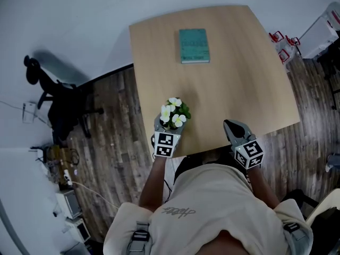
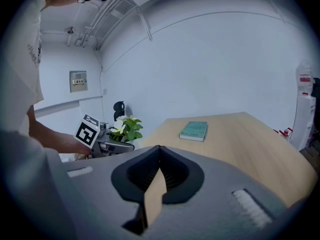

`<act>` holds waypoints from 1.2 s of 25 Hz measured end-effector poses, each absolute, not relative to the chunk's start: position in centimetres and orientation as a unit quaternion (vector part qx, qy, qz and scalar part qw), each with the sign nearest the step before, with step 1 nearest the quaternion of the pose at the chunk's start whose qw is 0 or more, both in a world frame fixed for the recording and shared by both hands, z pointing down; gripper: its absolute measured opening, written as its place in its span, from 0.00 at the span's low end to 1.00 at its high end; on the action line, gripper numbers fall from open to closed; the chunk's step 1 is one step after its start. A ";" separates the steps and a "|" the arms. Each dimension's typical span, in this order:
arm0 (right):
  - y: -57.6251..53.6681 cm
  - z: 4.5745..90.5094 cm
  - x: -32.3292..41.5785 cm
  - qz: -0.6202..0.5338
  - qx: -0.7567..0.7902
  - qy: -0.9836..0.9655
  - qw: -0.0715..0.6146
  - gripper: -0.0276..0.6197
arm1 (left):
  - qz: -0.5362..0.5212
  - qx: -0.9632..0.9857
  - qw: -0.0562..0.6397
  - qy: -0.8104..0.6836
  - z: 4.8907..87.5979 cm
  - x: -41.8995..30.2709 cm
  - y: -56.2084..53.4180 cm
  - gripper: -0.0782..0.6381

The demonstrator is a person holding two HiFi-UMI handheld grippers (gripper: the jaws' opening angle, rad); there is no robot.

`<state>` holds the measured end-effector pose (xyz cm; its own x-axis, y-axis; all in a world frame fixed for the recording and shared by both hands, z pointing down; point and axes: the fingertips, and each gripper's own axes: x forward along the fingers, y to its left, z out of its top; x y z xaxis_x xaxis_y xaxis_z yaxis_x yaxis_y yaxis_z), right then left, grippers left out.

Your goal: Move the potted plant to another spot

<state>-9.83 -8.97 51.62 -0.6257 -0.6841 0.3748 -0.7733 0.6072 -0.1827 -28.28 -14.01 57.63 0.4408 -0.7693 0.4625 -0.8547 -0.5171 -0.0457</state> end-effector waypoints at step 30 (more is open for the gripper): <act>-16.8 52.5 10.2 0.148 0.355 -0.915 0.123 0.05 | 0.249 0.812 0.107 -0.516 55.2 -9.2 -15.9 0.61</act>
